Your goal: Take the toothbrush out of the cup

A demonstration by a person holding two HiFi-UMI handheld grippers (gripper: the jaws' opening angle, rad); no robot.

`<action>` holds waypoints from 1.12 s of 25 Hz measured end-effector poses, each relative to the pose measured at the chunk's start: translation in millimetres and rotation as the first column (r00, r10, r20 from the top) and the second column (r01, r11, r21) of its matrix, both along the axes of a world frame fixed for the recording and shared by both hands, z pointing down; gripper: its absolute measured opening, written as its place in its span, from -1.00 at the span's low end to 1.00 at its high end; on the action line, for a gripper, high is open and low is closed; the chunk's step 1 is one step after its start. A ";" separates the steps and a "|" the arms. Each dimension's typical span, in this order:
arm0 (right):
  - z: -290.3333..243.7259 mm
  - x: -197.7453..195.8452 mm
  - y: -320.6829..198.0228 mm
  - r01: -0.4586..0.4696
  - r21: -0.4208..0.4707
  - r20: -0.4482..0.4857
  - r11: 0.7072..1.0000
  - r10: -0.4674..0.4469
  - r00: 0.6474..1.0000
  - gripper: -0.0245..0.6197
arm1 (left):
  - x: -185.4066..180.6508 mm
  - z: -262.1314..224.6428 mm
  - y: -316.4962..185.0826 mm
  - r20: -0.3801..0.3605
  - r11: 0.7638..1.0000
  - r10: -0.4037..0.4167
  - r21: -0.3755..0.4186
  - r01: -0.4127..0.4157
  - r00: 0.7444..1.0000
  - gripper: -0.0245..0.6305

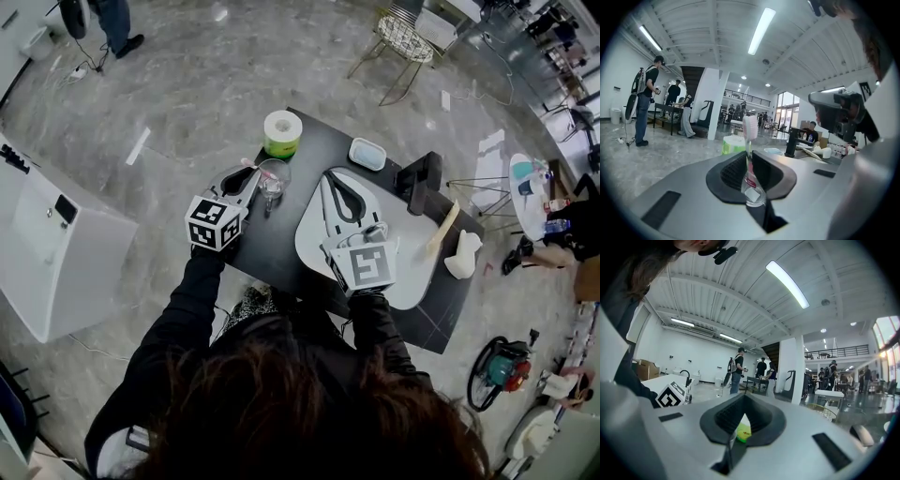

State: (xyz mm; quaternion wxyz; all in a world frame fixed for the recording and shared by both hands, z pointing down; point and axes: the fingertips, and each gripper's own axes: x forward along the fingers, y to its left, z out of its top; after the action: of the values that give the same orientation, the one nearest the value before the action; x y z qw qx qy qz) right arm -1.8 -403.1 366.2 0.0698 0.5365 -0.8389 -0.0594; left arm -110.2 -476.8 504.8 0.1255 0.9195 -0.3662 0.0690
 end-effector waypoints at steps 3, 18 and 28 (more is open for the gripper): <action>-0.2 -1.5 -1.4 0.005 -0.007 -0.002 1.000 -0.005 1.000 -0.91 | 4.2 -7.6 0.2 -0.009 1.000 0.018 0.015 -0.017 1.000 -0.81; 9.9 -1.3 -7.3 0.007 -0.057 0.001 0.998 -0.007 1.000 -0.91 | 22.1 -87.3 16.2 -0.036 0.993 0.109 0.046 -0.108 0.993 -0.83; 21.6 -25.2 -6.5 0.132 -0.041 0.017 0.990 -0.131 0.991 -0.90 | 18.3 -156.7 44.7 -0.080 0.990 0.127 0.069 -0.122 0.989 -0.83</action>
State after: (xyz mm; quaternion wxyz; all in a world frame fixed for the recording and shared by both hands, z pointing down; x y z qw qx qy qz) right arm -27.0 -409.7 387.8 0.0707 0.4789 -0.8740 -0.0424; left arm -91.9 -432.1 348.1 0.1066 0.9461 -0.3046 0.0262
